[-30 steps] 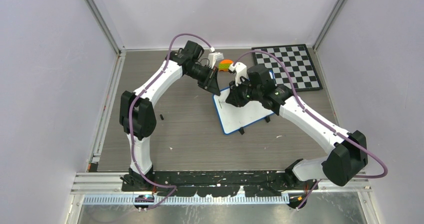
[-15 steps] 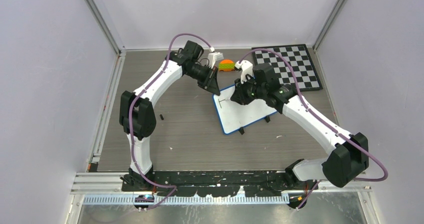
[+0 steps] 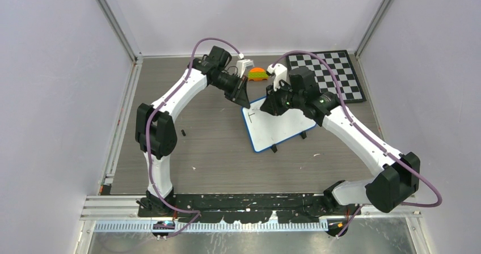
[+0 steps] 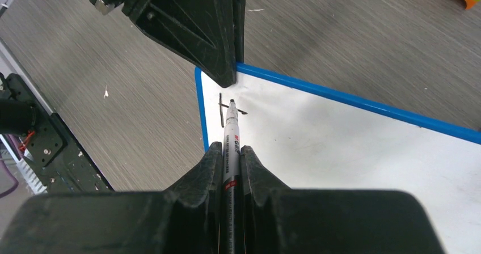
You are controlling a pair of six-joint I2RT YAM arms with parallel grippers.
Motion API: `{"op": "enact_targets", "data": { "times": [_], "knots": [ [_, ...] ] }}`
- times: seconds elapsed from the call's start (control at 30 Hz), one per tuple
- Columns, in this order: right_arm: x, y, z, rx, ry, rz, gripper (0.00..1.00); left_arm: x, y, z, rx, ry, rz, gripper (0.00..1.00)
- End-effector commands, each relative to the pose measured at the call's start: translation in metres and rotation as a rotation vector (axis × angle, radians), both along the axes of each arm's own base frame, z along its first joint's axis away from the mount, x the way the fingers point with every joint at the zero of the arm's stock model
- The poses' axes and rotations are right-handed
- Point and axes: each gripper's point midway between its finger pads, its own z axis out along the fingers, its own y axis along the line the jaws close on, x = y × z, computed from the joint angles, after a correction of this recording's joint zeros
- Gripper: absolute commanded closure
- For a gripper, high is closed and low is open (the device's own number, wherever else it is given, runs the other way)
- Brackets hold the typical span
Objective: Write a sentence on the whiteboard
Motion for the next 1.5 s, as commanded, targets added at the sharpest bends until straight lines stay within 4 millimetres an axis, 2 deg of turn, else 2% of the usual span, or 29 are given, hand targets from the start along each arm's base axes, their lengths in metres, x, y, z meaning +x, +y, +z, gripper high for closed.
{"op": "enact_targets", "data": {
  "times": [0.0, 0.3, 0.83, 0.93, 1.07, 1.2, 1.47],
  "knots": [
    [0.013, 0.004, 0.024, 0.029, -0.074, -0.004, 1.00, -0.002, 0.001, 0.026, -0.032, -0.057, 0.006, 1.00],
    [0.017, -0.004, 0.001, -0.038, -0.080, -0.013, 1.00, -0.001, 0.002, 0.025, -0.028, -0.060, 0.008, 1.00],
    [-0.007, -0.012, -0.031, -0.065, -0.007, 0.011, 1.00, 0.000, 0.001, 0.023, -0.025, -0.055, 0.006, 1.00],
    [-0.008, -0.011, -0.026, -0.057, -0.011, 0.020, 1.00, 0.000, 0.001, 0.023, -0.027, -0.055, 0.004, 1.00],
    [-0.008, -0.007, -0.003, -0.027, -0.033, 0.034, 1.00, -0.001, 0.001, 0.023, -0.028, -0.054, 0.003, 1.00],
    [0.002, -0.012, 0.016, -0.005, -0.061, 0.000, 1.00, -0.002, 0.001, 0.025, -0.033, -0.054, -0.003, 1.00],
    [0.009, -0.014, 0.010, -0.021, -0.054, -0.011, 1.00, -0.003, 0.001, 0.029, -0.038, -0.060, -0.004, 1.00]
  ]
}}
